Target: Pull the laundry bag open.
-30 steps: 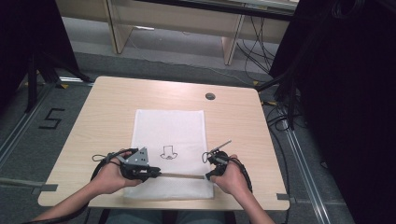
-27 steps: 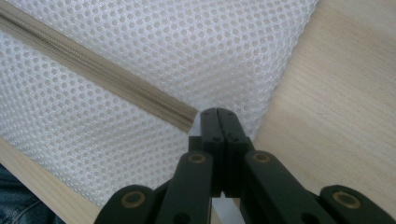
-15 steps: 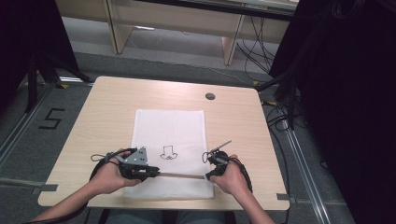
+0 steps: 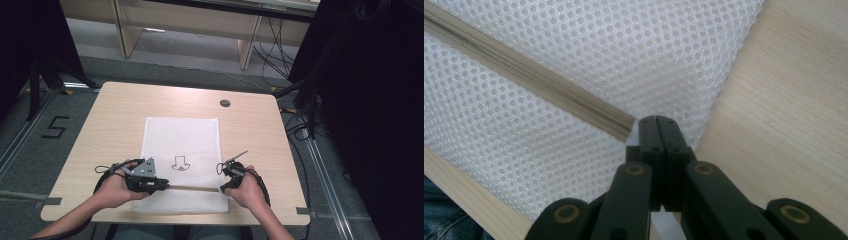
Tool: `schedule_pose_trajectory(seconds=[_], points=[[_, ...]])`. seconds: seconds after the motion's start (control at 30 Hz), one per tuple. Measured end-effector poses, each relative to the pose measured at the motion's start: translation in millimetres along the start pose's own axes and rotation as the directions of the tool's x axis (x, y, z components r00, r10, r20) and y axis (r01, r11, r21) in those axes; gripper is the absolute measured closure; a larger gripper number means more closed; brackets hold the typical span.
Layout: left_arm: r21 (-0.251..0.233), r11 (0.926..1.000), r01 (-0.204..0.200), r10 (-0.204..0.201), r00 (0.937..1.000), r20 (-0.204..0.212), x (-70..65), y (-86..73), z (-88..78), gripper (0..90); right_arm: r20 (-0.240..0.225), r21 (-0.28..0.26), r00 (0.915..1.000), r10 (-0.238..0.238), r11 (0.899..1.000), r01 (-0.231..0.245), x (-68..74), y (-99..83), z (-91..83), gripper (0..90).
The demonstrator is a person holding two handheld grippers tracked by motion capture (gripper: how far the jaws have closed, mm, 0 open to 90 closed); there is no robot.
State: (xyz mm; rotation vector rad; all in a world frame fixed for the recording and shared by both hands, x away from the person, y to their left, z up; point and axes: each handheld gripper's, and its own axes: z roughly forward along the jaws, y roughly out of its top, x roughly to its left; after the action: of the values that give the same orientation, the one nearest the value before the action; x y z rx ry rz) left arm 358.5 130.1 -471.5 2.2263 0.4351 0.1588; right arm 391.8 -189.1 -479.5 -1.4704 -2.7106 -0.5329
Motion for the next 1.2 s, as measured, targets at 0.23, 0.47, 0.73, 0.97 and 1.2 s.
schedule_pose_trajectory(seconds=[0.23,0.47,0.73,0.97,1.2], points=[[-0.006,1.0,0.003,-0.003,1.0,0.006,-0.9,-0.5,0.5,82.2,-0.002,0.006,0.9999,0.014,1.0,-0.014,1.1,-0.1,-0.2,90.0],[0.004,1.0,-0.005,0.005,1.0,0.005,-1.2,-1.7,-1.1,82.2,0.001,-0.001,1.0,0.002,1.0,-0.002,0.4,-0.1,0.2,90.0],[-0.009,1.0,-0.002,0.002,1.0,0.002,2.2,-7.4,-6.6,82.2,0.004,-0.006,1.0,0.004,1.0,-0.004,0.6,-0.1,0.9,90.0],[-0.014,0.9996,0.025,-0.025,0.9997,0.0,0.5,-8.1,-8.5,82.2,-0.007,-0.004,0.9999,0.011,1.0,-0.011,0.6,0.1,0.2,90.0],[-0.005,0.9999,0.009,-0.009,0.9999,-0.01,2.5,-8.9,-11.5,82.2,-0.002,-0.007,1.0,0.006,1.0,-0.006,0.1,-0.1,0.7,90.0]])
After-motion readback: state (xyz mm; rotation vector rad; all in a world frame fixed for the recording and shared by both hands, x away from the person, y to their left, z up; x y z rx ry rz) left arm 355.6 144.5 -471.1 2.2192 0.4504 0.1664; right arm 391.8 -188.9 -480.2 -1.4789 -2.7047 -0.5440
